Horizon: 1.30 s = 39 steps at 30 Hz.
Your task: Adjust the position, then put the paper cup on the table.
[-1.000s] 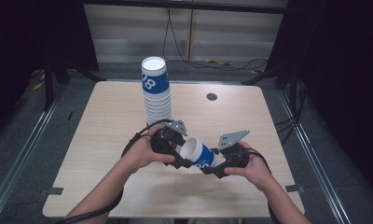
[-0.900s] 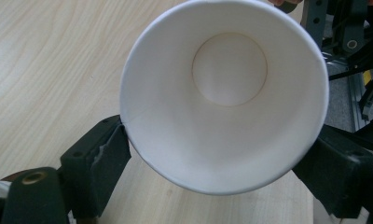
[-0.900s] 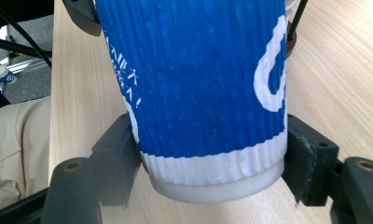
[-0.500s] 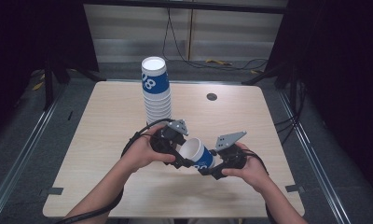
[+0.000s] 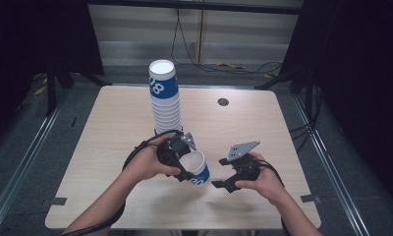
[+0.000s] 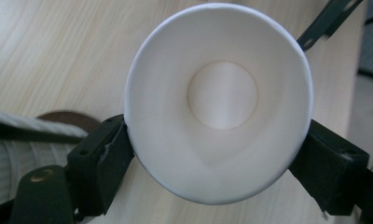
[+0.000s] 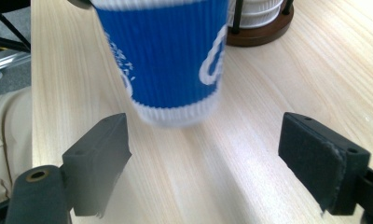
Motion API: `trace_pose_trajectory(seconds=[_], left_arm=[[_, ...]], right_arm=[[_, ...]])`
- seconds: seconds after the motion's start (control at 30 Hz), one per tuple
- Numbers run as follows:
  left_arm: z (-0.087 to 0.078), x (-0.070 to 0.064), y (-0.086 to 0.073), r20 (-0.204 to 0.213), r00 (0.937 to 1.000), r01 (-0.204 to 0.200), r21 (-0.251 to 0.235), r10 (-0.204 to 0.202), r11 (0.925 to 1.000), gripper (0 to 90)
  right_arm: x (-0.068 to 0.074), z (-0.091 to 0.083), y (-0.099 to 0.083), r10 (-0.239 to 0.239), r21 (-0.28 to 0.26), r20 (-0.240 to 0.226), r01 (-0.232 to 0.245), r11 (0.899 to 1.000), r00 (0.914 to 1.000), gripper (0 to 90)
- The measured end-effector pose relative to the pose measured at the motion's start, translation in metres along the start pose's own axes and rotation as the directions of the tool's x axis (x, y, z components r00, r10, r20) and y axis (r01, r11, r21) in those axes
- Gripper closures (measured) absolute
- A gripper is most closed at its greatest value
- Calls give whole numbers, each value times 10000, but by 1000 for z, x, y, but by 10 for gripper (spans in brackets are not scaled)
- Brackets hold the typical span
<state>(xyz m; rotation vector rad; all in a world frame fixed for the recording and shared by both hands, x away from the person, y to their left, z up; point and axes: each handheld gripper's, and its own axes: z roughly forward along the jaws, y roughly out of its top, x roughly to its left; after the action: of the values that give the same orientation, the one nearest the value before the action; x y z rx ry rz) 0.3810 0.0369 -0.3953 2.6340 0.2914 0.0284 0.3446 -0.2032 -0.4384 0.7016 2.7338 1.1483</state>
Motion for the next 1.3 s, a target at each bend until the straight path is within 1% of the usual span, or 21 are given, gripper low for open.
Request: trace_pose_trajectory(seconds=[0.13,0.2,0.23,0.27,0.33,0.37,0.47,0.53,0.57,0.6,0.67,0.73,0.77,0.8,0.87,0.93,0.97,1.1,1.17,1.23,1.3], left_arm=[[6,-2,-2,-239,9996,-123,427,134,9990,166],[7,-1,-3,-229,9995,-211,525,223,9984,162],[8,-2,-3,-224,9997,-121,507,133,9986,160],[9,-1,-4,-238,9994,-252,514,264,9984,157],[10,-1,-8,-306,9993,-193,450,207,9988,155],[10,-1,-9,-231,9997,-100,409,109,9991,154],[11,0,-14,-171,9996,-211,161,213,9996,152],[10,1,-15,-178,9990,-402,136,405,9991,151],[11,0,-17,-153,9991,-387,57,387,9992,150],[11,0,-18,-177,9985,-522,-44,522,9986,149],[12,-1,-20,-203,9979,-614,-94,612,9981,148],[14,-3,-27,-273,9977,-639,-447,627,9970,147],[15,-4,-30,-285,9967,-781,-630,764,9950,146],[16,-5,-33,-185,9969,-775,-789,763,9939,147],[22,-8,-41,43,9987,-506,-854,512,9951,163],[27,-8,-48,-94,9974,-717,-856,712,9937,167],[27,-9,-52,21,9984,-561,-903,565,9943,165],[26,-9,-71,123,9992,-363,-1212,381,9920,164],[25,-8,-81,93,9996,-251,-1282,265,9914,170],[22,-5,-90,96,9996,-265,-1295,279,9912,165],[20,-4,-98,70,10000,-22,-1365,32,9906,165]], right_arm=[[0,-2,0,-60,61,96,59,10000,9999,159],[-1,-3,0,-22,83,67,21,10000,10000,159],[-1,-3,0,-50,97,130,49,9999,9999,159],[-1,-3,0,-21,108,116,20,9999,9999,159],[-1,-3,2,-38,115,106,37,9999,9999,158],[-1,-3,2,-74,103,103,73,9999,9999,158],[-1,-3,3,-112,148,49,111,9998,9999,159],[-1,-3,3,-196,143,80,195,9997,9998,160],[-1,-3,3,-162,155,122,160,9998,9998,160],[-1,-4,3,-142,137,80,141,9998,9999,160],[-1,-4,2,-131,151,143,129,9998,9998,160],[0,-5,1,-114,149,120,112,9998,9999,160],[0,-5,1,-153,144,134,151,9998,9998,160],[0,-5,0,-125,138,110,124,9998,9999,159],[0,-5,0,-129,84,111,128,9999,9999,159],[0,-5,-1,-93,89,133,92,9999,9999,159],[0,-5,-2,-83,84,112,82,9999,9999,159],[2,-6,-9,-16,36,127,16,10000,9999,158],[2,-7,-14,60,21,147,-60,10000,9999,158],[1,-9,-19,102,-90,175,-100,9999,9998,158],[1,-10,-23,246,-120,256,-243,9996,9994,158]])
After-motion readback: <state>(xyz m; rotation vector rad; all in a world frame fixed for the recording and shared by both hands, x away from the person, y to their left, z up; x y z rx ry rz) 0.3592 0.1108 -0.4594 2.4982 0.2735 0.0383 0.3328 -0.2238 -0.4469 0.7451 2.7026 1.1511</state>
